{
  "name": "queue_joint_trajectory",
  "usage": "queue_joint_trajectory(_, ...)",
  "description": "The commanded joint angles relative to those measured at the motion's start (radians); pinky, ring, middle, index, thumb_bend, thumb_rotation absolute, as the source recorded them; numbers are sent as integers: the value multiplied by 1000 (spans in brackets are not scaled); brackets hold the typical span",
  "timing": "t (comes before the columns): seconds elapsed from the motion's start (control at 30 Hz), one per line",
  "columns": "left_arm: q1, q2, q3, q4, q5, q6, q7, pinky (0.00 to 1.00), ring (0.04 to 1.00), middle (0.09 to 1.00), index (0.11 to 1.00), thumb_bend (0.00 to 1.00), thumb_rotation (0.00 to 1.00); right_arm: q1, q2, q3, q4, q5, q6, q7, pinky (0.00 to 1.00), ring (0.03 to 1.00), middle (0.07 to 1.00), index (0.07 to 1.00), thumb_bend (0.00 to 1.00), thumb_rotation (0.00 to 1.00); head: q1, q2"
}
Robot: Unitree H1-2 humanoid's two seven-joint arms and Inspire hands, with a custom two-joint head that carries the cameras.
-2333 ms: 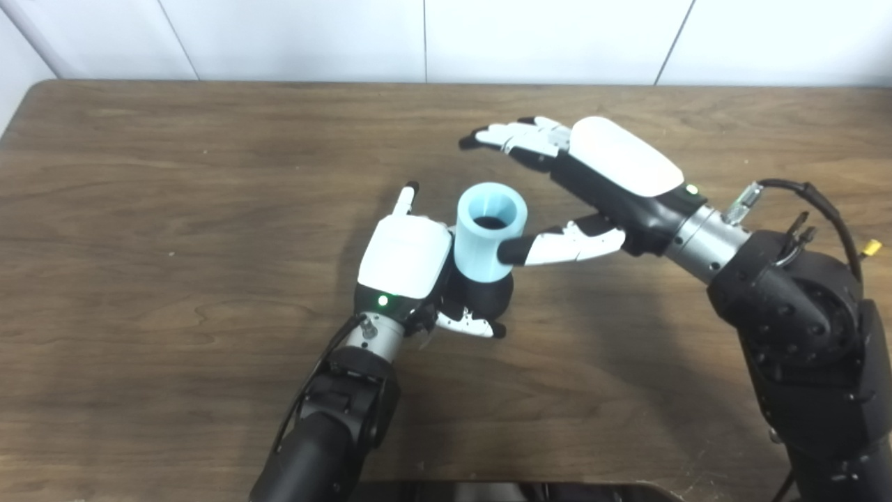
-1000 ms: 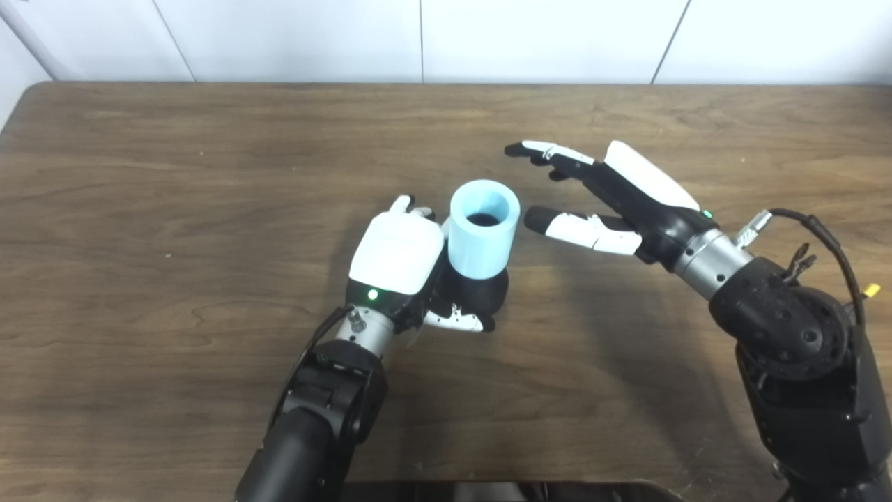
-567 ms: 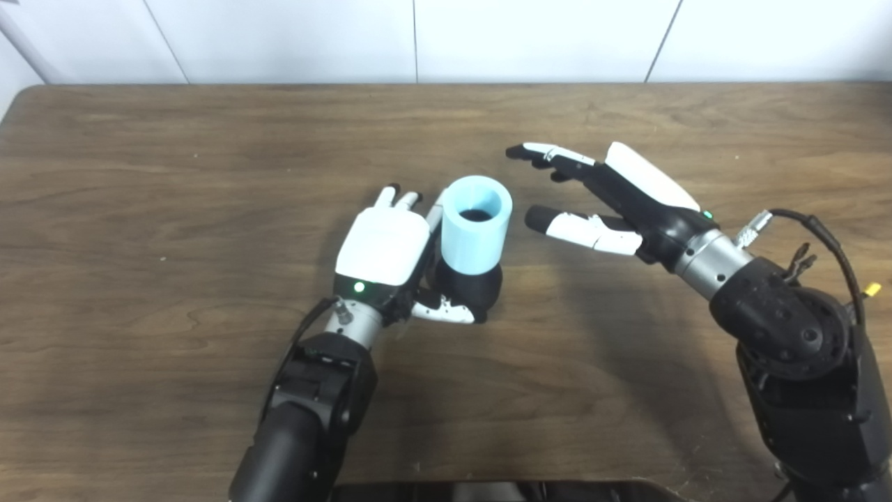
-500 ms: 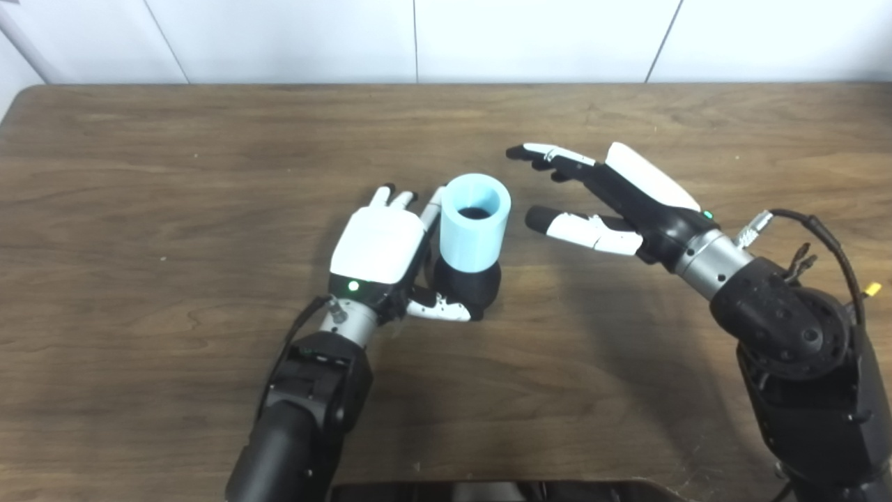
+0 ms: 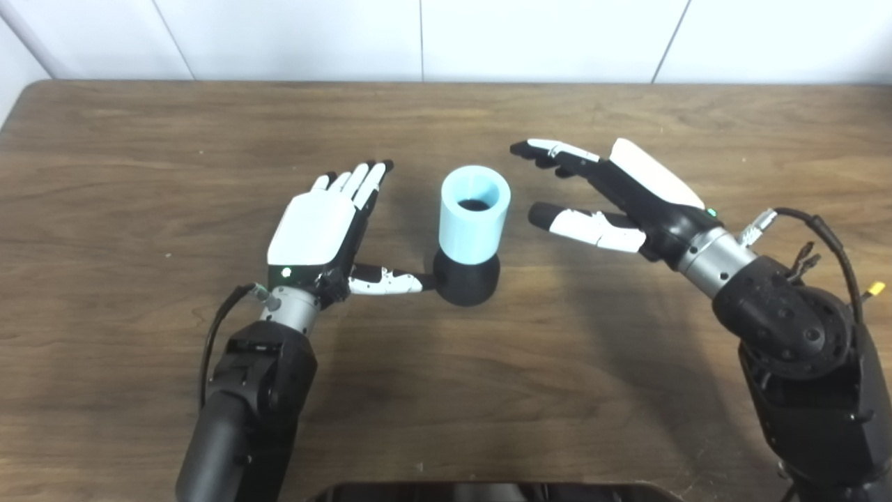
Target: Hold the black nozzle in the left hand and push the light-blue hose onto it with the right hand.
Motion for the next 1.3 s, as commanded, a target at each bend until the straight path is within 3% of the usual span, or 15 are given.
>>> queue_joint_trajectory(0.0, -22, 3, 13, -16, -39, -35, 72, 962, 941, 980, 1000, 1000, 616, -32, -10, -9, -27, -6, -9, -28, 831, 870, 884, 865, 625, 1000, 1, 1)
queue_joint_trajectory(0.1, -16, 2, 46, -14, -124, -58, 122, 868, 895, 939, 1000, 1000, 648, -30, -10, -11, -25, -3, -11, -33, 829, 872, 883, 865, 604, 1000, 1, -1)
queue_joint_trajectory(0.23, -8, -26, 120, -30, -319, -66, 158, 715, 865, 911, 957, 1000, 666, -28, -10, -13, -22, -2, -5, -35, 824, 870, 882, 863, 592, 1000, 4, -3)
queue_joint_trajectory(0.43, 15, -77, 208, -75, -533, -10, 165, 715, 810, 858, 902, 940, 695, -14, 10, -20, -4, 15, -3, -58, 793, 866, 877, 857, 605, 998, 2, -6)
queue_joint_trajectory(0.6, 42, -88, 242, -84, -615, 18, 172, 694, 795, 844, 899, 748, 833, 12, 24, -31, 25, 51, -30, -101, 761, 840, 870, 856, 599, 1000, 1, -6)
queue_joint_trajectory(0.73, 68, -98, 267, -83, -649, 28, 193, 657, 765, 810, 878, 590, 787, 47, 47, -48, 58, 88, -56, -160, 760, 842, 871, 856, 580, 1000, -2, -7)
queue_joint_trajectory(0.87, 93, -97, 281, -85, -691, 51, 197, 655, 777, 826, 879, 489, 808, 84, 76, -61, 85, 109, -70, -220, 757, 843, 876, 875, 557, 1000, -6, -8)
queue_joint_trajectory(1.03, 135, -92, 296, -69, -722, 29, 222, 643, 761, 818, 865, 425, 729, 136, 118, -86, 135, 137, -92, -300, 779, 864, 903, 910, 506, 1000, -10, -11)
queue_joint_trajectory(1.13, 147, -105, 319, -43, -782, 4, 245, 659, 770, 819, 857, 427, 668, 160, 157, -127, 182, 216, -102, -339, 705, 860, 915, 941, 498, 1000, -7, -15)
queue_joint_trajectory(1.27, 151, -102, 329, -24, -830, 0, 254, 701, 794, 842, 871, 366, 644, 170, 209, -195, 233, 356, -89, -362, 749, 877, 916, 949, 460, 1000, -9, -19)
